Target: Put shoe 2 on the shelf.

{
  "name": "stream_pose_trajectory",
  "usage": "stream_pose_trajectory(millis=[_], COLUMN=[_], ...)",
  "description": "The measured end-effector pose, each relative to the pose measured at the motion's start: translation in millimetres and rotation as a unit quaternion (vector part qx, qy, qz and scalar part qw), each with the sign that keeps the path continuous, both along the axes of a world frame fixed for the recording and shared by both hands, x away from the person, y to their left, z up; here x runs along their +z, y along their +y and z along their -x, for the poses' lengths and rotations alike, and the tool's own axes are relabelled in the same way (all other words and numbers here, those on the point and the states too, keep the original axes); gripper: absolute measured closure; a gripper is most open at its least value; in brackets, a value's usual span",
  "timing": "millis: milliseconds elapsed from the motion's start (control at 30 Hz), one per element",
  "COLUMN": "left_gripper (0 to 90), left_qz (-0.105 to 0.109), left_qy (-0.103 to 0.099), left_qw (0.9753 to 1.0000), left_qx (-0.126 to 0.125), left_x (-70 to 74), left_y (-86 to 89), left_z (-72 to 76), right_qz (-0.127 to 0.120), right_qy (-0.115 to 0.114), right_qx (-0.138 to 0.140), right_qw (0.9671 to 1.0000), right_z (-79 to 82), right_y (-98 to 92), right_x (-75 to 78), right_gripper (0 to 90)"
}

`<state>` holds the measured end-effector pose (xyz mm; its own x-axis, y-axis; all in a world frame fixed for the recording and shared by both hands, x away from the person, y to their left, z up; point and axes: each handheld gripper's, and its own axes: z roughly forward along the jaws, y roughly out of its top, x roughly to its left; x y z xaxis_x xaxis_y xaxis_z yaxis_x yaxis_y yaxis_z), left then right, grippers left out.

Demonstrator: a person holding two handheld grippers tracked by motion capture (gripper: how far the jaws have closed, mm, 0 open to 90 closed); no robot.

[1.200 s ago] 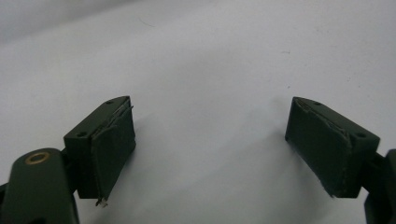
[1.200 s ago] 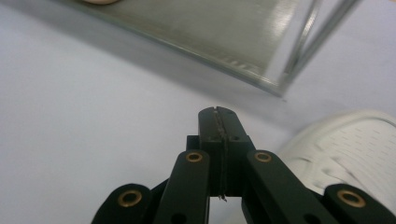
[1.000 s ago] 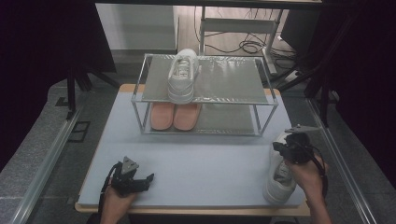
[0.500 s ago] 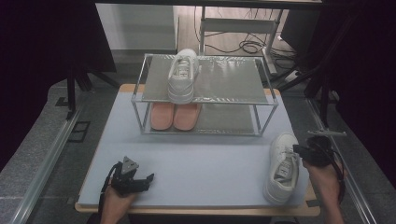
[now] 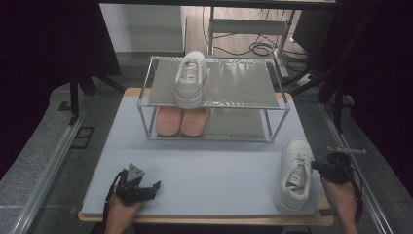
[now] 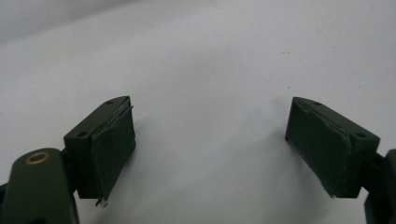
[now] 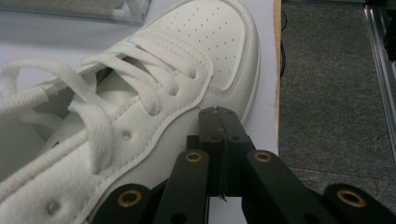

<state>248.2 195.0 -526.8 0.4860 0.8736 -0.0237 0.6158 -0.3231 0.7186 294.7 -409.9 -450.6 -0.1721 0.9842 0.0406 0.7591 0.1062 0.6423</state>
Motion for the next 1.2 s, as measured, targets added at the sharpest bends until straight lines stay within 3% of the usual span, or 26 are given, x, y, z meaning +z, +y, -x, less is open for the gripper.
stream_pose_trajectory(millis=[200, 533, 667, 800, 1200], left_gripper=[15.7, 15.7, 15.6, 15.7, 15.7], left_qz=[0.0, -0.001, -0.001, -0.001, -0.001], left_qy=[0.0, 0.0, 0.0, 0.0, 0.0], left_qw=[1.0, 1.0, 1.0, 1.0, 1.0], left_qx=[0.0, 0.0, -0.001, 0.0, 0.0], left_x=[-0.1, 0.0, 0.1, 0.0, 0.0], left_y=[0.0, 0.1, 0.2, 0.1, 0.1], left_z=[0.0, -0.1, -0.1, 0.0, 0.0], right_qz=[0.007, -0.005, -0.02, -0.012, -0.026], right_qy=[0.012, 0.013, 0.013, 0.011, 0.016], right_qx=[-0.007, -0.014, 0.0, 0.01, 0.028], right_qw=[0.9999, 0.9998, 0.9997, 0.9998, 0.9991], right_z=[1.4, 5.0, 6.7, 6.8, 8.6], right_y=[-1.8, 0.9, 6.5, 16.3, 26.9], right_x=[-6.8, -9.0, -9.0, -9.7, -14.1], right_gripper=[90.0, 90.0, 90.0, 90.0, 90.0])
